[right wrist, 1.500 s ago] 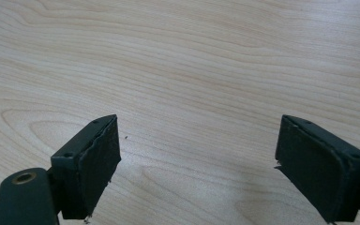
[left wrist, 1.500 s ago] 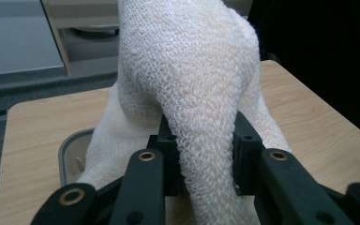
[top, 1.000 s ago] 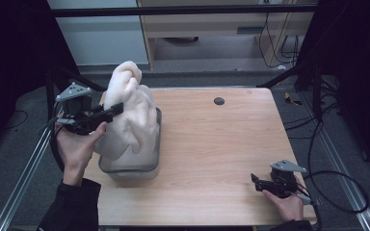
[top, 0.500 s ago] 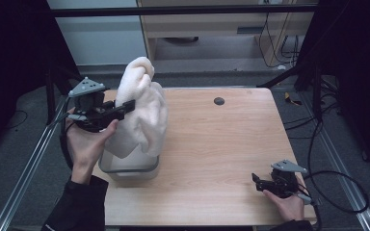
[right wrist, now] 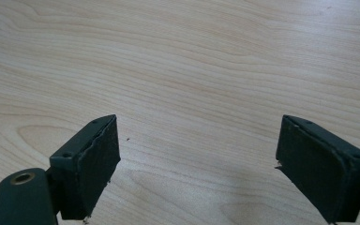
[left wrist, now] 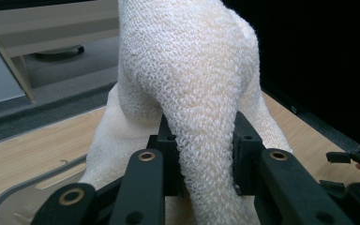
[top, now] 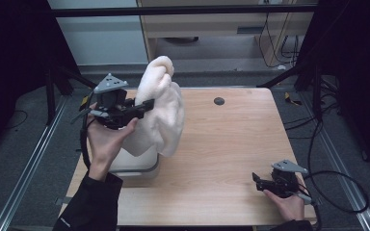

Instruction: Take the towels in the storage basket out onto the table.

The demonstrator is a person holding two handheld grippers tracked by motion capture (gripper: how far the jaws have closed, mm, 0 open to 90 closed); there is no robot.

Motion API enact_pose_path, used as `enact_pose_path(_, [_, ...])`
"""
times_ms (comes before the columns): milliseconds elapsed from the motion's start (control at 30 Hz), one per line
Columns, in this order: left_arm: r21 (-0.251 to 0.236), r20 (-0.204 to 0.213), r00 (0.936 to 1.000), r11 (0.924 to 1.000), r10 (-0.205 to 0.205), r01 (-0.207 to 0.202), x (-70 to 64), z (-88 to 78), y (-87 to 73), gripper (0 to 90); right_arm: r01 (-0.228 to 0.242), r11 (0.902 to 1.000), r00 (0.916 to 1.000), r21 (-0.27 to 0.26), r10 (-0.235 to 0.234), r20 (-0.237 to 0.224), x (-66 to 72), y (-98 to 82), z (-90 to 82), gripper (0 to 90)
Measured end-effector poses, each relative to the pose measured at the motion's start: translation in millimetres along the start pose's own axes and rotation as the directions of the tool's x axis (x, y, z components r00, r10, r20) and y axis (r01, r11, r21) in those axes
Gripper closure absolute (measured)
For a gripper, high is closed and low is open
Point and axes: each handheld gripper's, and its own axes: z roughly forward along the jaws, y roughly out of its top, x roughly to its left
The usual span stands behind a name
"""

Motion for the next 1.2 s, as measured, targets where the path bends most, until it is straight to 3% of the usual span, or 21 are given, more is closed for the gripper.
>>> enact_pose_path(433, [0.033, 0.038, 0.9987, 0.9989, 0.033, -0.034, -23.3, 32.8, 0.8, 70.2, 0.007, 1.0, 1.0, 0.001, -0.007, 0.002, 0.2, 0.1, 0.5, 13.6])
enact_pose_path(1200, [0.104, 0.098, 0.9946, 0.9935, 0.035, -0.045, -44.7, 84.3, -14.9, 70.2, 0.022, 0.9997, 0.9997, 0.003, -0.022, 0.006, 0.5, -0.5, 1.3, 13.6])
